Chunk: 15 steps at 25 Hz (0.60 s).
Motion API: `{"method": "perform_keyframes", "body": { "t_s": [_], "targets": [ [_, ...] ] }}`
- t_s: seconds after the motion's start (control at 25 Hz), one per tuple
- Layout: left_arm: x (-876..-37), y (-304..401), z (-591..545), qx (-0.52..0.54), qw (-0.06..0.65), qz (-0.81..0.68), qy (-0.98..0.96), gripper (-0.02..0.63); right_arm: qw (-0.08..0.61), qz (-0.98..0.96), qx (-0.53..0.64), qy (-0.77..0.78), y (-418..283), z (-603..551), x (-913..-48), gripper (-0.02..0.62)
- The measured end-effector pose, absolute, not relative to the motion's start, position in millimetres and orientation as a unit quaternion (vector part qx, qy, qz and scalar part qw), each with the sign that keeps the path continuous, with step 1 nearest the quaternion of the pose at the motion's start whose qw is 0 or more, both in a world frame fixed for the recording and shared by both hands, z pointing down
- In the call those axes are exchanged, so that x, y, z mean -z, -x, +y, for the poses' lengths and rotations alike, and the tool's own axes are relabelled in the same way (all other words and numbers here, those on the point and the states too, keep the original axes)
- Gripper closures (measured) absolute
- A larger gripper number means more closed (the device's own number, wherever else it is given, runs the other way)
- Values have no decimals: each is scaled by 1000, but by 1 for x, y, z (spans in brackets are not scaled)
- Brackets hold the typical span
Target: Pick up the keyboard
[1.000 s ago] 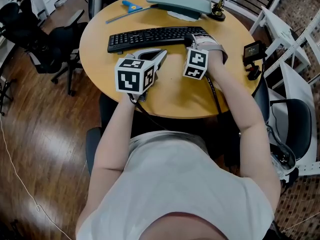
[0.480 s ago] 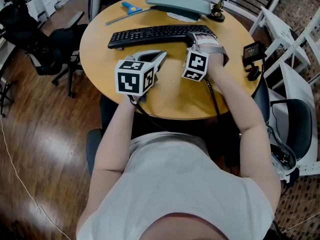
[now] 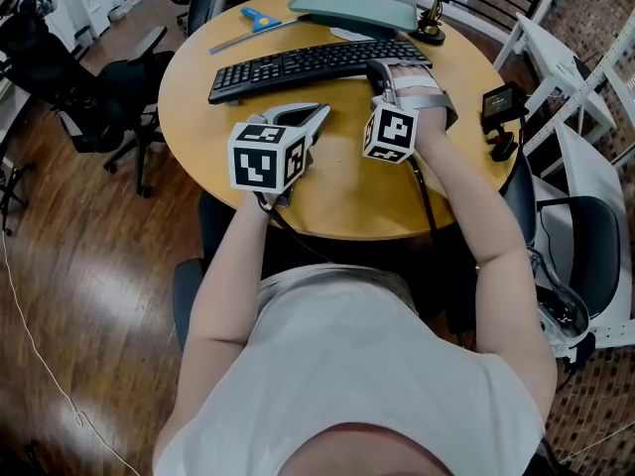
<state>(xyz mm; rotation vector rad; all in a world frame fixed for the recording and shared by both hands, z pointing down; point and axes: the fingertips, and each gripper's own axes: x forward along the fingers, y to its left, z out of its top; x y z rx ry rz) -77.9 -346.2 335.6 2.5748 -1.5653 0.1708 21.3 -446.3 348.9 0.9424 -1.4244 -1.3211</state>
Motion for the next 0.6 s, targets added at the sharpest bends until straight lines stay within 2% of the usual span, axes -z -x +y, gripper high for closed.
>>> {"method": "perform_keyframes", "body": {
  "t_s": [0.6],
  "targets": [
    [-334,80,-345,-54,62,-517,-852,606,425,-569,560,-426,-23,-435,-292,511]
  ]
}}
